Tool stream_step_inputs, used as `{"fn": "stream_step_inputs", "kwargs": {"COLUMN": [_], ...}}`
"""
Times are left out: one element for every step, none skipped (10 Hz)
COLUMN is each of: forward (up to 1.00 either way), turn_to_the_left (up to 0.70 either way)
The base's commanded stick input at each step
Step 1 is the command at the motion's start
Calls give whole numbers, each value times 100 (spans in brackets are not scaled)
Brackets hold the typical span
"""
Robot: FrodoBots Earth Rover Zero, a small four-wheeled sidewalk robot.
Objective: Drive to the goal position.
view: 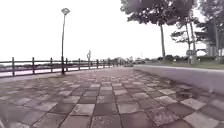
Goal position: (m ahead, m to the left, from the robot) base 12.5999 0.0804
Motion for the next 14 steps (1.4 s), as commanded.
{"fn": "stream_step_inputs", "kwargs": {"forward": [100,100,100,100,100,100,100,100,100,100,100,100,100,100], "turn_to_the_left": [0,0,0,0,0,0,0,0,0,0,0,0,0,0]}}
